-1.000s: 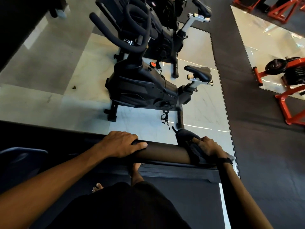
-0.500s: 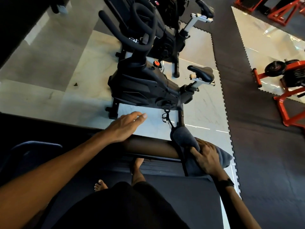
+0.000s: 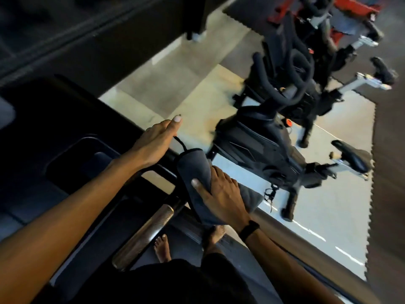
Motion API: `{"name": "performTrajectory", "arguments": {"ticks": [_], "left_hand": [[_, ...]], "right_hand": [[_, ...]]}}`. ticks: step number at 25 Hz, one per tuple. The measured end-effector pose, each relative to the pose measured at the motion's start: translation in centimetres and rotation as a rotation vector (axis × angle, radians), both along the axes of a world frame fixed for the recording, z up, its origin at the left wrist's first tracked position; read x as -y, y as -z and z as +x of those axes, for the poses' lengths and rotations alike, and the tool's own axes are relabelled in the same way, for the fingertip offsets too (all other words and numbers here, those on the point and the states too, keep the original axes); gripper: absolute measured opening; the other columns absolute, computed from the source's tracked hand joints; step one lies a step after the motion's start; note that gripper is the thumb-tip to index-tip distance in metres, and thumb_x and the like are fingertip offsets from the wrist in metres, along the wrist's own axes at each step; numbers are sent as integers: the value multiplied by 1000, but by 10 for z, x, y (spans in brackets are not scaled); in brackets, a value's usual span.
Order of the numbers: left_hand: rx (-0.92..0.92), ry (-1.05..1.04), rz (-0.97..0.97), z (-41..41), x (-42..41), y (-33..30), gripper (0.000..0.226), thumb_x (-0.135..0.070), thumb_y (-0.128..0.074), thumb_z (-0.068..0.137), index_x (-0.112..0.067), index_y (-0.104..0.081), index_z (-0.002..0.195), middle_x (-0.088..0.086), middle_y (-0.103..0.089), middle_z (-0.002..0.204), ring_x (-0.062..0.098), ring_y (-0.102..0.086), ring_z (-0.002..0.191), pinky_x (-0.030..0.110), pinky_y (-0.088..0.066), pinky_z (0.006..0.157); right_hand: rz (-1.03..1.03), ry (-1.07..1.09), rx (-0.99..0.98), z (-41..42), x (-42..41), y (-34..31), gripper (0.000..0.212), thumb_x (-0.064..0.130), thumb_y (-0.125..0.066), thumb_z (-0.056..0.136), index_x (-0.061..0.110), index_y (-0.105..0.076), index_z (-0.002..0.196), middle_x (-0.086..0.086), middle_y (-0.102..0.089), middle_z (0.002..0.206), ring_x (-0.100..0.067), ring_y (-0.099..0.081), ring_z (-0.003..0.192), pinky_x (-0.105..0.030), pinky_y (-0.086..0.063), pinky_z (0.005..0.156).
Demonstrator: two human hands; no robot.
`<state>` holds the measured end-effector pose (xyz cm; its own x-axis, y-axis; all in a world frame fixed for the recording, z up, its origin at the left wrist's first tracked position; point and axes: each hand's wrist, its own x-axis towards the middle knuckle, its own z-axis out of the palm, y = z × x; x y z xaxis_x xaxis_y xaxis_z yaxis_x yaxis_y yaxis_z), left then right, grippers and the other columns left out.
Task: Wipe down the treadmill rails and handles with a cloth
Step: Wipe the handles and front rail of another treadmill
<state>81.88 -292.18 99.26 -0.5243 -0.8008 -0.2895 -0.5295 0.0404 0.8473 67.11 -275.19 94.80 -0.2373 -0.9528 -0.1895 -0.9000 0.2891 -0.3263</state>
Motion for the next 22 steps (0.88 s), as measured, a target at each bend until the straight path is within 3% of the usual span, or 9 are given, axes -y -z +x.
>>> {"name": "performTrajectory", "arguments": {"ticks": [3,5,11,13,15,16,20,22], "left_hand": [[45,-146,-73,33,1,-6,71,-77,-30,79,-28,-65,116,2,-68,110,26,-62,112,47,-46,101],[18,-254,-125,52,-5,-11,53,-66,-44,80,-27,-68,107,-4,-70,98,21,-66,102,44,-51,95],[39,-357,-218,94,-34,-21,46,-60,-47,82,-26,-70,103,-7,-70,86,16,-68,84,45,-57,80],[58,-356,-227,99,-44,-19,42,-59,-49,86,-26,-69,103,-7,-70,86,14,-68,84,45,-58,80],[63,-368,-238,98,-53,-18,37,-54,-52,90,-26,-70,104,-6,-70,87,15,-68,86,45,-57,83],[61,-381,-244,97,-58,-20,37,-54,-51,90,-26,-70,104,-7,-71,88,14,-68,87,44,-57,84],[59,-450,-268,91,-81,-25,27,-46,-54,97,-25,-71,102,-9,-71,88,9,-66,85,44,-56,84],[49,-549,-287,92,-99,-26,23,-41,-55,98,-25,-71,101,-9,-70,86,9,-66,80,44,-56,82]], "right_hand": [[33,-12,129,16,55,-1,61,65,-31,99,13,-48,127,-12,-60,126,-36,-57,112,-46,-44,89],[62,5,221,30,99,0,51,58,-36,101,11,-51,109,-17,-62,113,-39,-58,101,-41,-39,76],[-75,-130,279,54,146,-1,43,48,-42,104,7,-51,95,-15,-57,89,-41,-57,89,-38,-32,67],[-119,-207,259,51,127,-2,46,45,-43,105,2,-54,113,-22,-63,100,-43,-58,96,-39,-34,71],[-184,-323,234,42,101,4,61,51,-41,103,3,-45,141,-24,-63,125,-41,-59,111,-40,-43,85],[-221,-369,232,37,87,6,68,56,-37,102,5,-41,146,-23,-60,133,-39,-58,118,-42,-46,94],[-387,-332,415,5,42,21,64,58,-42,99,10,-51,142,-14,-59,138,-29,-56,129,-50,-47,105],[-335,-339,573,-1,23,11,67,62,-42,98,14,-51,143,-5,-54,145,-19,-48,137,-48,-41,111]]}}
